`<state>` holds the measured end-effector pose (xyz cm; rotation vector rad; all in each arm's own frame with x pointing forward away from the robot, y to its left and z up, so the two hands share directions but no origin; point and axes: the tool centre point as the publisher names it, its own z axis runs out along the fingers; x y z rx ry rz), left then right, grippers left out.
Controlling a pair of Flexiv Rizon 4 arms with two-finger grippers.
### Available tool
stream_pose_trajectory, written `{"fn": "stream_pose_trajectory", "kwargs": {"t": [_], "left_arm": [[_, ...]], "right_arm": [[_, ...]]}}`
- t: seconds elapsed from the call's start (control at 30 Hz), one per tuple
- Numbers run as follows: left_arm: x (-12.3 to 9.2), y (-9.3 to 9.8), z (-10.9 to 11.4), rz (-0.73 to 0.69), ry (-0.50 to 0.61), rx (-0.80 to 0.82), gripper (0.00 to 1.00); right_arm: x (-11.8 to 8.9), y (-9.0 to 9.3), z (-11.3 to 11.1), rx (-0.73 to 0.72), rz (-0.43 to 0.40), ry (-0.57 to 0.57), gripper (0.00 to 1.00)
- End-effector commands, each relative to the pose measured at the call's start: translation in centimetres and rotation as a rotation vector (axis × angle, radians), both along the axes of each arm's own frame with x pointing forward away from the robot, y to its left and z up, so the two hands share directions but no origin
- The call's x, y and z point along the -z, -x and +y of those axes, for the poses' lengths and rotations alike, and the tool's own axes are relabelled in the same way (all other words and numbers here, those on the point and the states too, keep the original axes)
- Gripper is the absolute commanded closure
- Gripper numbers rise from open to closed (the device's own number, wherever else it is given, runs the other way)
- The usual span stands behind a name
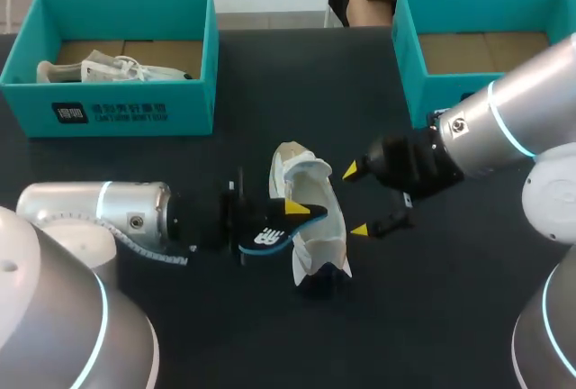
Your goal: Take the shoe out of the shoebox, open the shoe tongue, remove and reinsert the insole, then place the shoe into the shoebox
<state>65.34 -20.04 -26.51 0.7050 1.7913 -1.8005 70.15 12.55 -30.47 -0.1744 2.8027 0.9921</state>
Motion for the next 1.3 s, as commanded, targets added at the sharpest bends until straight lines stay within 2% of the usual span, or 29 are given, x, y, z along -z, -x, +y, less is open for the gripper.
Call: {"fn": "stream_pose_trajectory", "kwargs": {"t": [0.03, 0.07, 0.17, 0.2, 0.33, 0.6, 0.83, 1.03, 1.3], "left_arm": [[0.9, 0.2, -0.9, -0.004, 0.009, -0.003, 1.0], [0.9, 0.3, -1.0, -0.007, 0.008, -0.001, 1.0], [0.9, 0.4, -1.3, -0.016, 0.013, -0.001, 1.0], [0.9, 0.4, -1.3, -0.017, 0.014, -0.003, 1.0], [0.9, 0.4, -1.5, -0.02, 0.017, -0.004, 1.0], [0.9, 0.4, -1.5, -0.022, 0.019, -0.001, 1.0], [1.2, 0.3, -2.0, -0.016, 0.025, 0.002, 1.0], [2.4, -0.4, -2.4, 0.005, 0.032, -0.009, 1.0], [3.9, -2.3, -3.4, 0.005, 0.035, -0.054, 1.0]], "right_arm": [[0.1, 0.0, 0.1, 0.001, -0.001, 0.002, 0.0], [0.5, 0.0, 0.3, -0.016, 0.037, 0.008, 0.0], [0.7, -0.3, 0.4, 0.014, -0.03, -0.021, 0.0], [0.9, -0.5, 0.2, 0.016, -0.018, 0.006, 0.0], [2.0, -1.0, -0.7, 0.047, -0.048, -0.007, 0.0], [3.3, -2.4, -0.8, -0.032, -0.06, 0.03, 0.0], [3.6, -2.7, -0.9, -0.039, -0.067, 0.091, 0.0], [3.6, -2.7, -0.9, -0.039, -0.067, 0.091, 0.0], [3.6, -2.7, -0.9, -0.039, -0.067, 0.091, 0.0]]}}
